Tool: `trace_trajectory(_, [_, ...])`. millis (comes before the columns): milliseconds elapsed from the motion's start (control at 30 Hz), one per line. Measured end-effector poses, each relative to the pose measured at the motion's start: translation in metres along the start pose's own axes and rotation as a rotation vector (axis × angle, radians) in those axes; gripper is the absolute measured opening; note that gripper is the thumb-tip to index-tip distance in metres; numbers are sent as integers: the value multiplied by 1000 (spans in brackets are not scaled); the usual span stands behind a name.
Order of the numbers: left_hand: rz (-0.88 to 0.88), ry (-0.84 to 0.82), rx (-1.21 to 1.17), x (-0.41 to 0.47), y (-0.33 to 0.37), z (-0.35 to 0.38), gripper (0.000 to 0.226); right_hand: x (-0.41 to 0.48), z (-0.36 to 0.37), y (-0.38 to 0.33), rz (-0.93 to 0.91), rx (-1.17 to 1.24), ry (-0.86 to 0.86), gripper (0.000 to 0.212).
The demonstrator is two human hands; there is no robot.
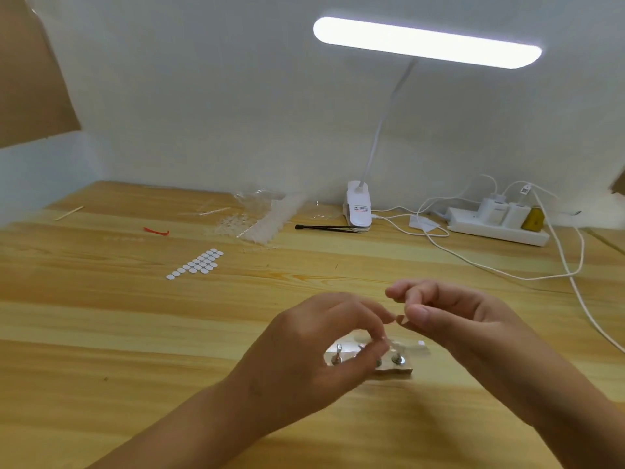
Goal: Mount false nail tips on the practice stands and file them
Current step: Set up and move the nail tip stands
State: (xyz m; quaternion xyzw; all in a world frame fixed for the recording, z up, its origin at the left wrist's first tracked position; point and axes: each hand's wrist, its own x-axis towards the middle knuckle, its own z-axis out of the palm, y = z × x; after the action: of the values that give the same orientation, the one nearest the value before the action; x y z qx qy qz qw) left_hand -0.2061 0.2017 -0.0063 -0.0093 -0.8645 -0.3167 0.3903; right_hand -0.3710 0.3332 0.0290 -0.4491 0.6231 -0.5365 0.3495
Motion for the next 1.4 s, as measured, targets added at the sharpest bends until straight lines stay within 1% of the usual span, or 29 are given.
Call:
trace_trajectory(100, [-271,-92,-414,-1,6,-1,3,-1,-1,0,-75,-50,8,18])
trace_trajectory(167, [-400,-141,-596,-1,7,-1,5,-1,4,2,-187,-145,68,19])
trace_trajectory(233, [-511,-155,-718,2,6,-2,5,0,8,7,-358,-377,183,17])
trace_trajectory(300, [-622,-150,-839,5,4,-3,4,0,11,12,-547,-708,270,18])
trace_trajectory(333, [-684,-142,-949,6,2,-3,4,-1,11,15,-614,-843,301,20])
trace_trajectory(367, [-739,-137,-1076,8,0,-3,5,-1,10,16,-657,-931,324,22])
trace_trajectory(433, [-786,-131,-1245,11,-3,-6,7,-1,8,17,-704,-989,344,28])
trace_trajectory(533, [-802,-131,-1333,15,-3,-10,8,0,7,18,-700,-905,316,28])
trace_trajectory(667, [-819,-140,-1422,16,-2,-15,14,2,4,15,-626,-640,310,20])
trace_trajectory(733, [-790,-109,-1472,19,-3,-19,17,2,-1,12,-595,-534,334,18])
trace_trajectory(767, [-783,-63,-1478,20,-5,-21,13,2,-4,11,-580,-530,331,19])
trace_trajectory(833, [-803,79,-1467,21,-12,-25,6,2,-10,12,-565,-649,285,20])
trace_trajectory(900, [-854,223,-1472,20,-20,-28,7,3,-9,19,-540,-795,218,22])
trace_trajectory(933, [-877,276,-1473,19,-23,-29,10,3,-7,22,-526,-836,190,24])
trace_trajectory(1000, [-916,330,-1464,18,-28,-28,14,4,-1,29,-519,-907,152,28])
trace_trajectory(1133, [-943,325,-1441,16,-29,-25,13,6,2,36,-564,-1059,114,28])
trace_trajectory(1400, [-936,282,-1429,17,-28,-23,12,9,4,41,-571,-1036,119,30])
